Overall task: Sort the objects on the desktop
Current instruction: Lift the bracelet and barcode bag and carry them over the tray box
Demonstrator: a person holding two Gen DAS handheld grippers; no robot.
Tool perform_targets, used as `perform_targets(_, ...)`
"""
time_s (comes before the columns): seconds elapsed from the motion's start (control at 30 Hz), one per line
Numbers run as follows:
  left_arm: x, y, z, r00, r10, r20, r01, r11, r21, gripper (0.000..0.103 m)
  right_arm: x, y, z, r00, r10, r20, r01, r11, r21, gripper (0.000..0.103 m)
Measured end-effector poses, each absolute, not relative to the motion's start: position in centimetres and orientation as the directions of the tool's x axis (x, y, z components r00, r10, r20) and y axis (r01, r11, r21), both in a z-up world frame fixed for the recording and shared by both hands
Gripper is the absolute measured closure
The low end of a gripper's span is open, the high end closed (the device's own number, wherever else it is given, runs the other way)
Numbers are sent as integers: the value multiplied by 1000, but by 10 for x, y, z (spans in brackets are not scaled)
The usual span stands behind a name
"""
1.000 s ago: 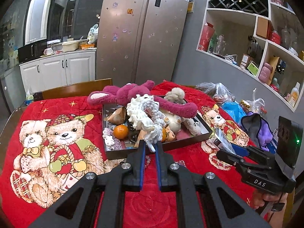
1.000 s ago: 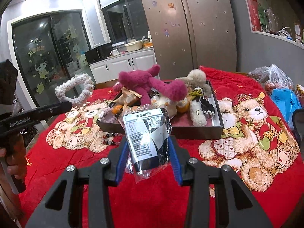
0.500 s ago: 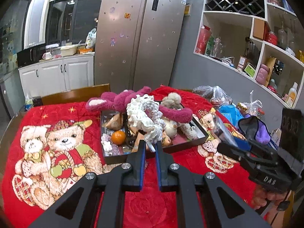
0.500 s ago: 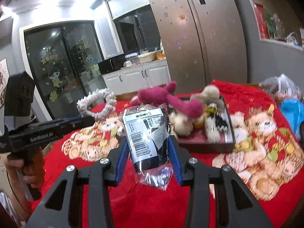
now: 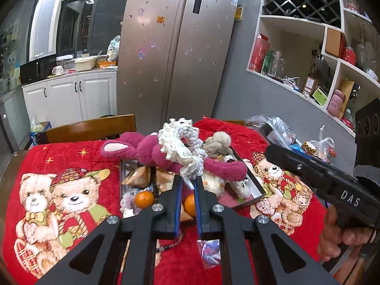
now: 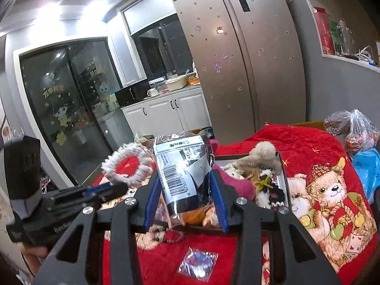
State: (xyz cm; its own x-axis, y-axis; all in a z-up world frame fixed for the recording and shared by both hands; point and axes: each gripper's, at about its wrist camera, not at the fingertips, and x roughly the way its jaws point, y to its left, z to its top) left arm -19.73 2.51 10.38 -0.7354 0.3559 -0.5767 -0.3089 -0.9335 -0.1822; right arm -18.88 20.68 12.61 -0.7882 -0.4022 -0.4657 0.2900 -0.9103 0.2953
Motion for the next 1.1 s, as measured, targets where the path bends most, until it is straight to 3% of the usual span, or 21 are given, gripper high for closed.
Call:
perform_targets(0.2, -223, 35, 86, -722, 361, -590, -303, -932, -200, 93, -234, 199, 108, -773, -373, -512, 268, -925, 269, 61)
perform_targets(0.6, -245, 19, 63, -736, 277, -617, -280, -955, -95, 93, -314, 204, 58, -761, -330, -559, 200, -938, 282, 61)
perform_targets(1.1, -254, 9, 51, -709, 278, -649, -256, -958, -131, 93, -323, 211, 40, -744, -306, -593, 166, -946, 280, 61)
